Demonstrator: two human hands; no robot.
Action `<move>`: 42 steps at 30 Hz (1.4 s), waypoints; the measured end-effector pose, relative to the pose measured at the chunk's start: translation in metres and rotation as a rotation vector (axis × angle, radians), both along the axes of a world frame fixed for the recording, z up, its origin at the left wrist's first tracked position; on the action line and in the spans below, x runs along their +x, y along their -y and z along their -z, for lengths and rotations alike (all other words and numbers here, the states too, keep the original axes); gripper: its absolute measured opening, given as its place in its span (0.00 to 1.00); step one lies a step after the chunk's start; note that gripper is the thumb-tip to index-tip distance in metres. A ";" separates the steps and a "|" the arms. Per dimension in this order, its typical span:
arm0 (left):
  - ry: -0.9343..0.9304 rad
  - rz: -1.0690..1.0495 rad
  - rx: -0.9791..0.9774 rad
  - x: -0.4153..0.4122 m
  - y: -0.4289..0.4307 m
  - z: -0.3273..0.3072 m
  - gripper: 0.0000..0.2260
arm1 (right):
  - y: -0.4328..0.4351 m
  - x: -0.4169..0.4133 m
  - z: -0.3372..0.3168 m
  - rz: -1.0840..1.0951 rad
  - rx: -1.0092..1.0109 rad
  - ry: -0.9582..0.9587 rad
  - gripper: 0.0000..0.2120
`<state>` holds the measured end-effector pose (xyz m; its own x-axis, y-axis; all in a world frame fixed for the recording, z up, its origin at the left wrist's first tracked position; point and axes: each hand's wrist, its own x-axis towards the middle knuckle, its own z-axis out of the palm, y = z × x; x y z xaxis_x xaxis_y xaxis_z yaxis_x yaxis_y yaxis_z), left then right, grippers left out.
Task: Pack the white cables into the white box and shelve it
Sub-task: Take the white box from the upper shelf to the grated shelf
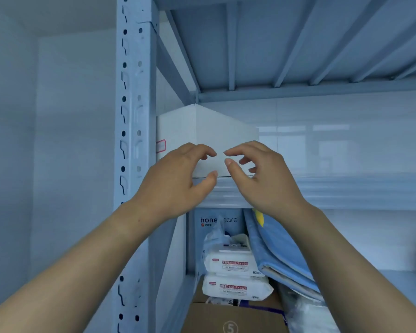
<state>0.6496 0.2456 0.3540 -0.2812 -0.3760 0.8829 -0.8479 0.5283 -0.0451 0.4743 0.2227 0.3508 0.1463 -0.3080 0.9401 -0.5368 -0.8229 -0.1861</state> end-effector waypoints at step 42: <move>-0.066 0.049 -0.143 0.006 0.081 -0.078 0.30 | 0.063 0.021 -0.080 0.187 -0.156 -0.064 0.21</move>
